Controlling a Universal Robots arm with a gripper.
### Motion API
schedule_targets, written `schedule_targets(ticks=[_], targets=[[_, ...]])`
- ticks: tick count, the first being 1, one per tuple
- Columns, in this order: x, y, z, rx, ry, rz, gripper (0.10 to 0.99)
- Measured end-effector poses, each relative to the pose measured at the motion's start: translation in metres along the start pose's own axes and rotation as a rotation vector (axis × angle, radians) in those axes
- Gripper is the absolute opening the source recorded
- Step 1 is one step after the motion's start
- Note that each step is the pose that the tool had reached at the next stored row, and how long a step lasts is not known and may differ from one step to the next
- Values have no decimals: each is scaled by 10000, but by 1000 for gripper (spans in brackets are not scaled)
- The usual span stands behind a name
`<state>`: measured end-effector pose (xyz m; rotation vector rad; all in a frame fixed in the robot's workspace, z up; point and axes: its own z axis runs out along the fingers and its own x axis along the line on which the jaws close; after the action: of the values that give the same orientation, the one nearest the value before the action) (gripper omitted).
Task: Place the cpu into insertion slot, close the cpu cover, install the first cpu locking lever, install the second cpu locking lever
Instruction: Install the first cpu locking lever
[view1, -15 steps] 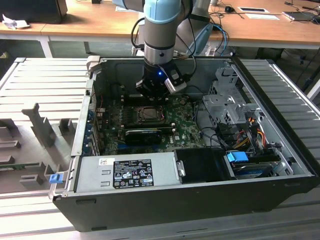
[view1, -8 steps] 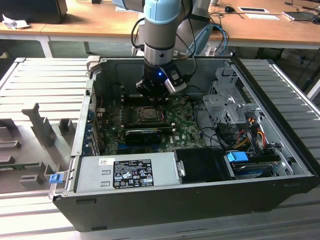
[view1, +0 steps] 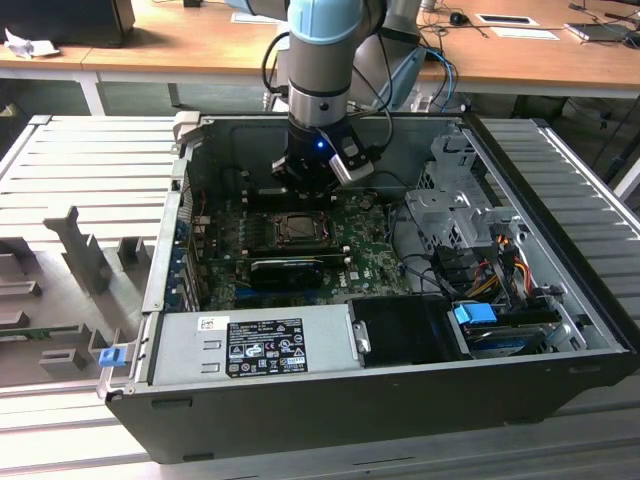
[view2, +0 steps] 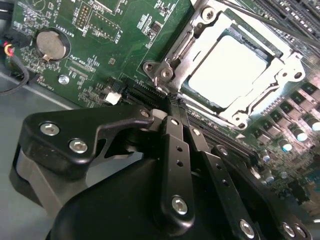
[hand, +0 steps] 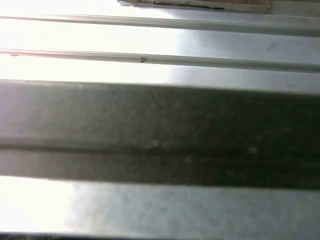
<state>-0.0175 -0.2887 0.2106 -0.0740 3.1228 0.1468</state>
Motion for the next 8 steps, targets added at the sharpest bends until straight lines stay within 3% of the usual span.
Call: schedule_targets(ticks=[2, 8], targets=[[-1, 4, -46, 3, 1, -1, 106], [1, -43, -53, 4, 0, -1, 106]])
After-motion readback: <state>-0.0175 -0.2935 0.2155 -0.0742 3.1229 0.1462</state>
